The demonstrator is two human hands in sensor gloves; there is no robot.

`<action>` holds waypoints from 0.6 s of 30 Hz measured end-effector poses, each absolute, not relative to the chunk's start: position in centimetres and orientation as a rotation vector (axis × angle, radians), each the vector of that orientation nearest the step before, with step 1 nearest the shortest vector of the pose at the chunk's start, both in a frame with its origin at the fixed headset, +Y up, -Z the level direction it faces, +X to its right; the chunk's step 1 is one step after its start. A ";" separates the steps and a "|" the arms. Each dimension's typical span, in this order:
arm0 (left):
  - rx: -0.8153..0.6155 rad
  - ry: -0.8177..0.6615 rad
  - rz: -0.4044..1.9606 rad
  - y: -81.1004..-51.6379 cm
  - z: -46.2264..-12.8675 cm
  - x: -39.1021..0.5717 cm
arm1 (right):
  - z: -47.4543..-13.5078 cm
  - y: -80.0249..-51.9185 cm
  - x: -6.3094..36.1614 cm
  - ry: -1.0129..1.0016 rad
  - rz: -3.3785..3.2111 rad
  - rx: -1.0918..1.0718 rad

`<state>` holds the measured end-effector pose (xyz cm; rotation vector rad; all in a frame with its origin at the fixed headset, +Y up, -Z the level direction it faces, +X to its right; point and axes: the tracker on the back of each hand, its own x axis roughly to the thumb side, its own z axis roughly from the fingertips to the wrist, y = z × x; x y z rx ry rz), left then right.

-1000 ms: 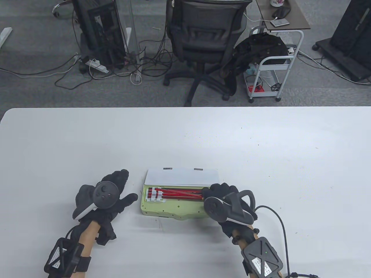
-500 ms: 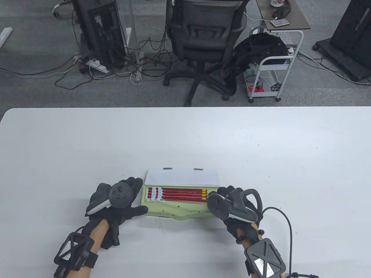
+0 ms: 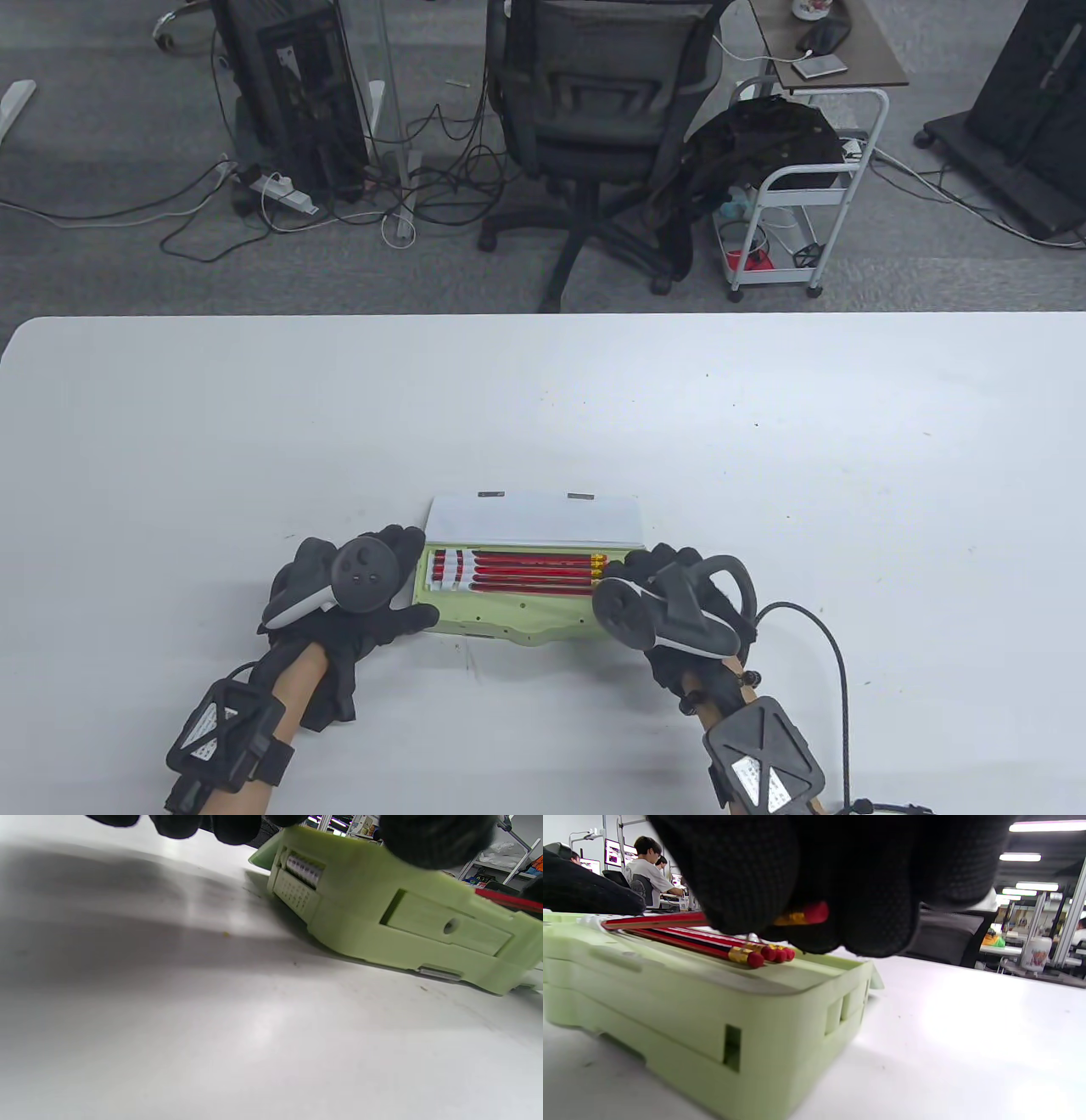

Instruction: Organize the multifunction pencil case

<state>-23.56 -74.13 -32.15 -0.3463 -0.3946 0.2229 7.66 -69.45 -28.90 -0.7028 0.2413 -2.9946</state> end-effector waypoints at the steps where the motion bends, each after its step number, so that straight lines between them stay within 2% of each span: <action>1: -0.347 -0.394 0.223 -74.1 -32.1 -23.6 | -28.9 -69.5 7.5 0.256 -2.987 -0.707; 7: -0.347 -0.395 0.218 -74.2 -32.1 -23.5 | -28.5 -69.8 6.7 0.354 -2.953 -0.754; 18: -0.349 -0.397 0.217 -74.3 -32.1 -23.4 | -28.7 -70.6 5.9 0.340 -2.884 -0.741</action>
